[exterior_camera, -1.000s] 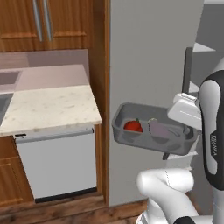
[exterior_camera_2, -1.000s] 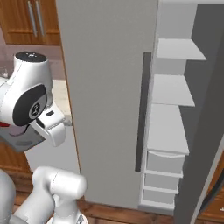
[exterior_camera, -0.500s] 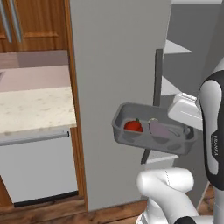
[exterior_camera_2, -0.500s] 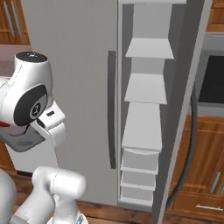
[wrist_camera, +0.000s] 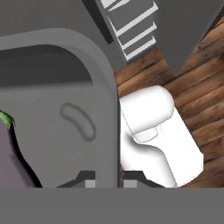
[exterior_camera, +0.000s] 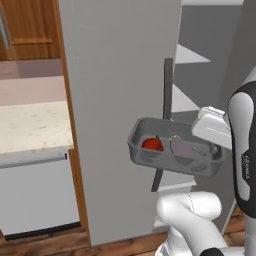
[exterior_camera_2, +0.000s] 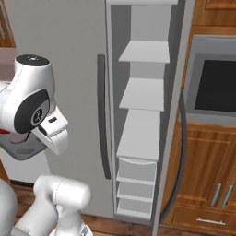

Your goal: Take the eggplant and bell pepper out of the freezer and place them in the tupperware container on the counter. Then put the tupperware containing the vegetables back in the freezer.

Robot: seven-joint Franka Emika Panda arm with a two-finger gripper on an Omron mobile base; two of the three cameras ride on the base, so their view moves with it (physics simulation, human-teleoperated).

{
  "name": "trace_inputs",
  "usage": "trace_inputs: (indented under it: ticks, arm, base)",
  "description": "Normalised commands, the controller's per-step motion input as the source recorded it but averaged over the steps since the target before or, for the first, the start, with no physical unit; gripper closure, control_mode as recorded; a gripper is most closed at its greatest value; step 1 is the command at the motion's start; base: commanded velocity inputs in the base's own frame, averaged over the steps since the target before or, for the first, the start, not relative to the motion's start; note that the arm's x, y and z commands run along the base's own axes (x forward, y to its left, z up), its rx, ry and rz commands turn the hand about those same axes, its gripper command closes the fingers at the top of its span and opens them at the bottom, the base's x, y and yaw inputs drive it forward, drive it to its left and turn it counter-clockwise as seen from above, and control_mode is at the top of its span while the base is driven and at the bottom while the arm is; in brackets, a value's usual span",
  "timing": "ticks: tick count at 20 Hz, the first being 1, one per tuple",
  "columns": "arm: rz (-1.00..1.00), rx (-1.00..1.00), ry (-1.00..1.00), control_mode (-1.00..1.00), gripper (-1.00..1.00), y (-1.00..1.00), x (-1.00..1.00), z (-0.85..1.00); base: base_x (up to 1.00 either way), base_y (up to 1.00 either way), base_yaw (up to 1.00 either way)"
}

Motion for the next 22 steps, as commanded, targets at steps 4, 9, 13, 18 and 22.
trace_inputs:
  ticks: [4, 9, 13, 18, 22]
  arm:
    - [0.00, 0.00, 0.00, 1.00, 1.00, 0.00, 0.00, 0.00]
    - [0.00, 0.00, 0.00, 1.00, 1.00, 0.00, 0.00, 0.00]
    - [0.00, 0.00, 0.00, 1.00, 1.00, 0.00, 0.00, 0.00]
    - [0.00, 0.00, 0.00, 1.00, 1.00, 0.00, 0.00, 0.00]
    - [0.00, 0.00, 0.00, 1.00, 1.00, 0.00, 0.00, 0.00]
  base:
    - [0.47, -0.45, 0.04]
    - [0.51, -0.28, 0.03]
    - [0.52, -0.16, 0.03]
    - [0.29, -0.34, 0.04]
    - [0.04, -0.56, 0.05]
